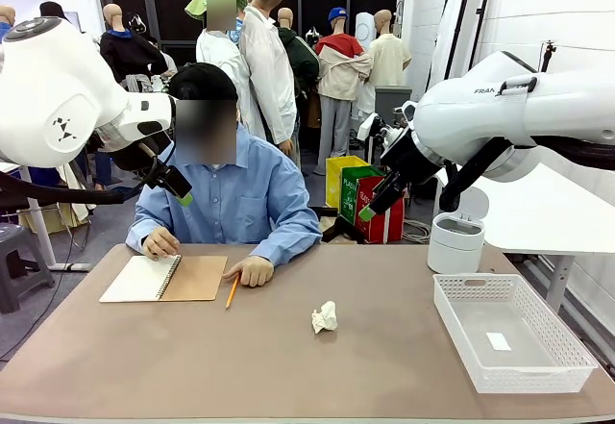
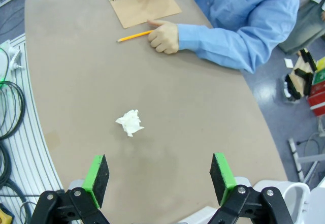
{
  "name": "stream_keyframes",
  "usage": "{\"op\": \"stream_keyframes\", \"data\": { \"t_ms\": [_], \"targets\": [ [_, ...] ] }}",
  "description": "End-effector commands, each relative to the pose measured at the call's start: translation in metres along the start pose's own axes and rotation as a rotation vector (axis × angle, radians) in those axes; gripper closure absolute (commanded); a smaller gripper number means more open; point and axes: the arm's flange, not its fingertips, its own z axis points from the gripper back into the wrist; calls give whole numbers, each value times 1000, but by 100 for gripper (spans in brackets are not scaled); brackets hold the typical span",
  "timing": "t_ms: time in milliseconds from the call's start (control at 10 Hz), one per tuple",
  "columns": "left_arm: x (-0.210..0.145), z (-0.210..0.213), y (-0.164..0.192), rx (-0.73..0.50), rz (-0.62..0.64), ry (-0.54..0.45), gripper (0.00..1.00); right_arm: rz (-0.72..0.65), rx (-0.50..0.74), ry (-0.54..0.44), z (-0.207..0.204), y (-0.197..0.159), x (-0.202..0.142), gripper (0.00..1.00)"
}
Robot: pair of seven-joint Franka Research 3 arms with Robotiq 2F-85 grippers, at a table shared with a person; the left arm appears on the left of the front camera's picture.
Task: Sort the paper based on its condition.
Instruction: If a person hands you a paper, place it in the Organizing basket , and if it's crumpled, put it in the Trash can.
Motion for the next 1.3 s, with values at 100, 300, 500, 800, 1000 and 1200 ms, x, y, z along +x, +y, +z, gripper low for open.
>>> {"op": "stream_keyframes", "data": {
  "t_ms": [100,300,500,800,1000,1200],
  "targets": [
    [0,1,1,-3,-5,-3,0,-8,-7,7,0,0,0,0],
    [0,1,1,-3,-5,-3,0,7,12,43,-9,3,2,0],
    [0,1,1,-3,-5,-3,0,9,32,110,-32,7,0,0],
    [0,1,1,-3,-5,-3,0,-44,67,201,-74,16,-11,0],
    [0,1,1,-3,-5,-3,0,-52,70,243,-100,23,-20,0],
    [0,1,1,-3,-5,-3,0,-57,72,269,-119,26,-30,0]
  ]
}}
